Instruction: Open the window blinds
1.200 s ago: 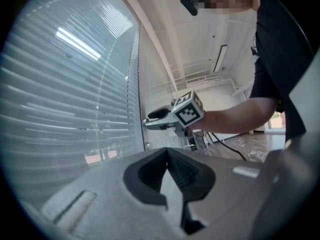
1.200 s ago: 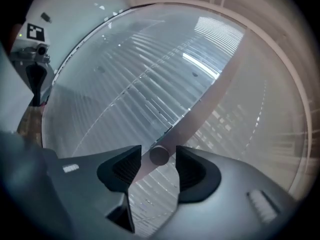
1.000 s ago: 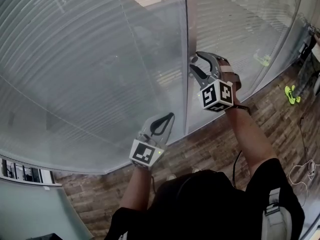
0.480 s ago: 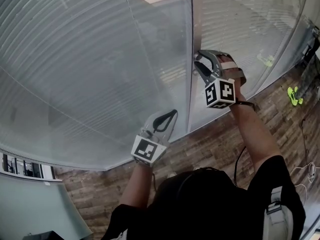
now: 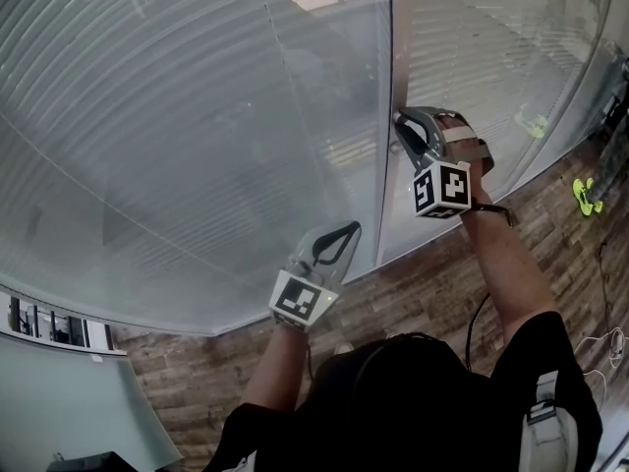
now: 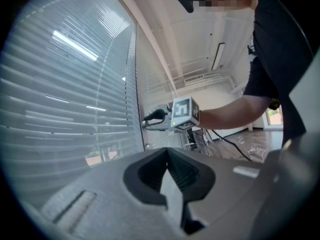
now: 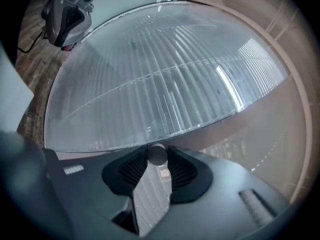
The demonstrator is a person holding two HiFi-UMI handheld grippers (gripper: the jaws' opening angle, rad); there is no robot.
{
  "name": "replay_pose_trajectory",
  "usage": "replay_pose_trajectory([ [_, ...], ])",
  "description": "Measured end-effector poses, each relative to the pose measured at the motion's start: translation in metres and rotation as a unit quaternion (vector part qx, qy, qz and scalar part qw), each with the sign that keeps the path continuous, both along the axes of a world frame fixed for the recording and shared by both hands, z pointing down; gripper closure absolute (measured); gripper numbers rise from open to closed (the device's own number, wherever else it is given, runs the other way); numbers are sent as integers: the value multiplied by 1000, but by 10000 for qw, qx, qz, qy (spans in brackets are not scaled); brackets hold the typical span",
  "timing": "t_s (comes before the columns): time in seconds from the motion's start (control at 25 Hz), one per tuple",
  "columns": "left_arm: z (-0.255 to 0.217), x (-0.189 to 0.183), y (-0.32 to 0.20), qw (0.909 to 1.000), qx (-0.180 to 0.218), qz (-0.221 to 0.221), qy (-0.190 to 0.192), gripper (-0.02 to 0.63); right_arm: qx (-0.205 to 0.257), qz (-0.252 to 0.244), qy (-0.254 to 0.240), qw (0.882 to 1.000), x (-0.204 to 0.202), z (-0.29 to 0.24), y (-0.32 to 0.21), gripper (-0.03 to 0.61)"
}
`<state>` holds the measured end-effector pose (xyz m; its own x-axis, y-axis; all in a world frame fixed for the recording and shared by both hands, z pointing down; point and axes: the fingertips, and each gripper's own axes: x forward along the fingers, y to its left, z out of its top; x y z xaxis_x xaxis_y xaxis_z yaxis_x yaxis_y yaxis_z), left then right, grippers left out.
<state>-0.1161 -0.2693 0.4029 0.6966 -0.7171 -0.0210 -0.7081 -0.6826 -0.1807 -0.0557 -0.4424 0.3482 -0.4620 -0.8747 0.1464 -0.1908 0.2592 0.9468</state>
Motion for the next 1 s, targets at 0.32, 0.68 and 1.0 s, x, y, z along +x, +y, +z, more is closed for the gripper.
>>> replay_pose_trajectory([
  [0.32,-3,0,5,9999,-107,-4,-71,611,-406,-3,-737,9965,1,-4,1,451],
  [0.68,-4,-6,7,10000,-54,-44,41,609,-1253,36,-2347,9639,5,-9,0,451],
  [1.0,-4,-22,5,9996,-120,-253,12,609,-1710,118,-3310,9279,9,-7,-5,451],
])
